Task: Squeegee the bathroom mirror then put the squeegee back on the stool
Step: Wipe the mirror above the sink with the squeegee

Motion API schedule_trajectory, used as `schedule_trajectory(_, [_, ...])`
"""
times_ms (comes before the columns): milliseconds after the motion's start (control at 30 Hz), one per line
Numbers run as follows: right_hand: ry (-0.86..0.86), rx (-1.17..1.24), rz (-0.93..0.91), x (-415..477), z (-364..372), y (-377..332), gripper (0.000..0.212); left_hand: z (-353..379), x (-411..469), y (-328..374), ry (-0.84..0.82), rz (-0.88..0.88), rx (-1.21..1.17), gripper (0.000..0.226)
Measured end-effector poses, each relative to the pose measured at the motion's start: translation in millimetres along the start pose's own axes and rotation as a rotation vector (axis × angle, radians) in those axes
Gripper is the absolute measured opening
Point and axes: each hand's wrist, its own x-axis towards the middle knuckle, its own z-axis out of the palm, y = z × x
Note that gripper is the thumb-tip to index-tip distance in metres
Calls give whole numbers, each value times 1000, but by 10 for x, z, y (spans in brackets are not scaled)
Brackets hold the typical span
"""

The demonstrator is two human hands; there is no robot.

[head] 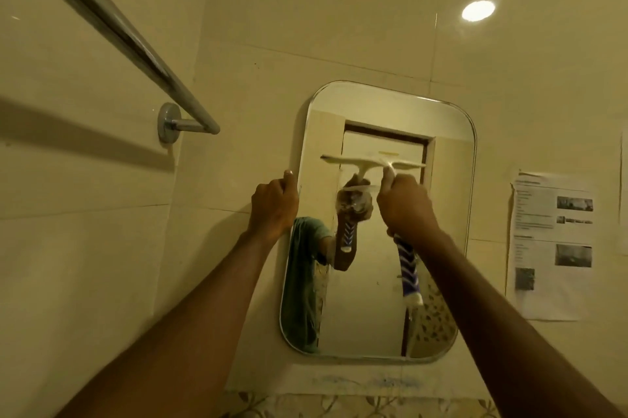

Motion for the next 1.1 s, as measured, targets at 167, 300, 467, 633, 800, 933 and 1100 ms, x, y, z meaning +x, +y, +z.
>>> schedule_trajectory(167, [-5,-27,18,118,-258,-88,39,-15,19,-34,-42,-1,86,47])
schedule_trajectory(300, [130,-12,-1,542,-558,-144,43,-5,44,-63,-50,-35,83,53])
schedule_trajectory(467, [140,-29,-14,313,-235,209,49,27,-8,-36,-14,25,82,53])
schedule_trajectory(633, [24,-92,4,-304,-3,546,50,56,-11,-34,11,39,83,50])
schedule_trajectory(800, [110,37,54,101,-491,471,45,95,-52,-38,71,46,79,48])
schedule_trajectory(933, [147,34,30,207,-505,689,45,126,-67,-50,103,37,99,45])
schedule_trajectory(1100, [150,-25,9,-522,78,1221,51,184,-77,-107,138,11,95,43])
